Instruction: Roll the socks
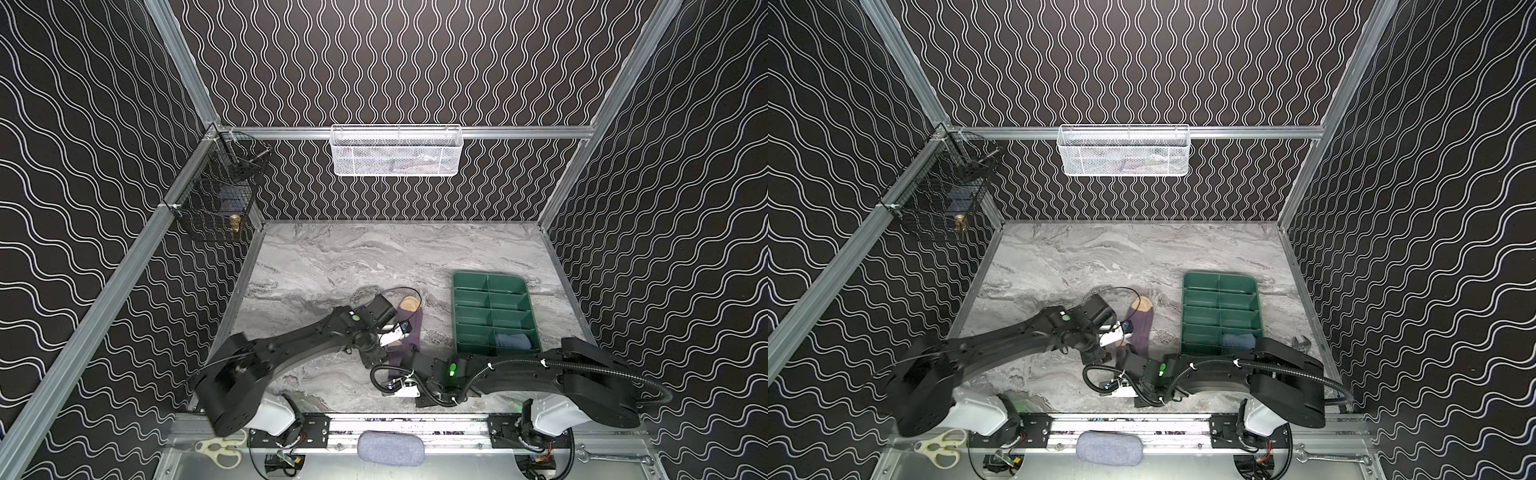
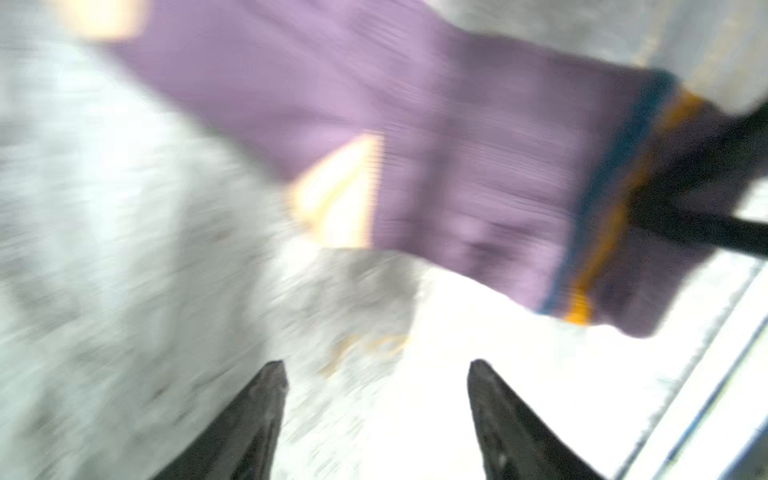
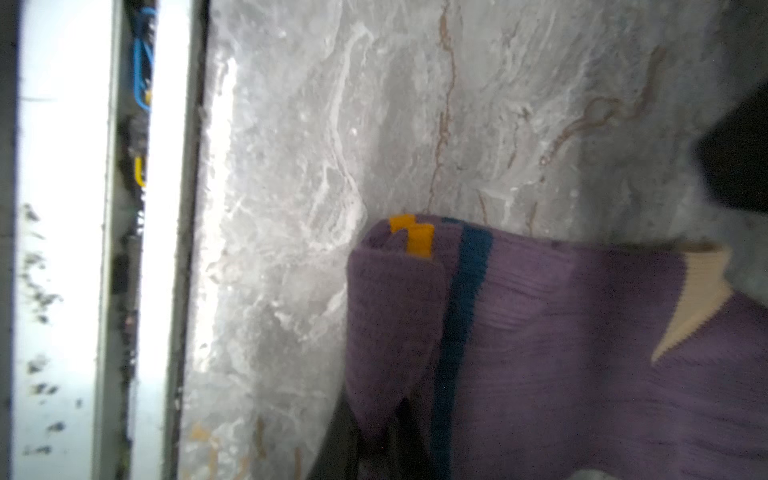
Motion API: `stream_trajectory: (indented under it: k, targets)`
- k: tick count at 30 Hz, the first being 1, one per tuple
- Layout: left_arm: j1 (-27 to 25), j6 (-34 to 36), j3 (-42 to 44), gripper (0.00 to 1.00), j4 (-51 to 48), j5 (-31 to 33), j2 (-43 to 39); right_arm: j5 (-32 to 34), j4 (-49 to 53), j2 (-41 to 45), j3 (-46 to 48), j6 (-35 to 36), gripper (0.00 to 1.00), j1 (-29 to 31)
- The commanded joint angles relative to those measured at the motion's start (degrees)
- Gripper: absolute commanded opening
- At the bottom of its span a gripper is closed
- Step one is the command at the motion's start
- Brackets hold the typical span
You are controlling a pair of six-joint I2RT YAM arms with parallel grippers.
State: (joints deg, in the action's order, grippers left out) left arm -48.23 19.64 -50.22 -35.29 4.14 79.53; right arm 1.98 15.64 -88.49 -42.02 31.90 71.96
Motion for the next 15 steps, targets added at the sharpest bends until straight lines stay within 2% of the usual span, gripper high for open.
stream_trajectory:
  k: [1, 6, 9, 12, 15]
  targets:
    - [0.75, -2.55, 1.29, 0.80, 3.70, 13.40, -5.70, -8.89, 7.20, -2.14, -2.63, -2.59, 0.00, -1.23]
    - [1.28, -5.56, 2.78, 0.82, 8.69, 26.56, -19.33, -18.95, 13.40, -6.99, -8.76, -2.83, 0.00, -6.23]
    - [1.28, -6.55, 4.15, 0.82, 10.28, 30.89, -30.17, -25.34, 18.15, -10.65, -12.68, -2.20, 0.00, -9.85]
    - [1.37, -6.63, 3.42, 0.80, 7.49, 27.23, -40.58, -31.39, 21.92, -13.58, -16.20, -1.88, 0.00, -13.09]
    - [1.38, -5.65, 0.38, 0.78, 1.65, 15.29, -47.70, -36.70, 24.87, -15.91, -19.33, -1.25, 0.00, -16.04]
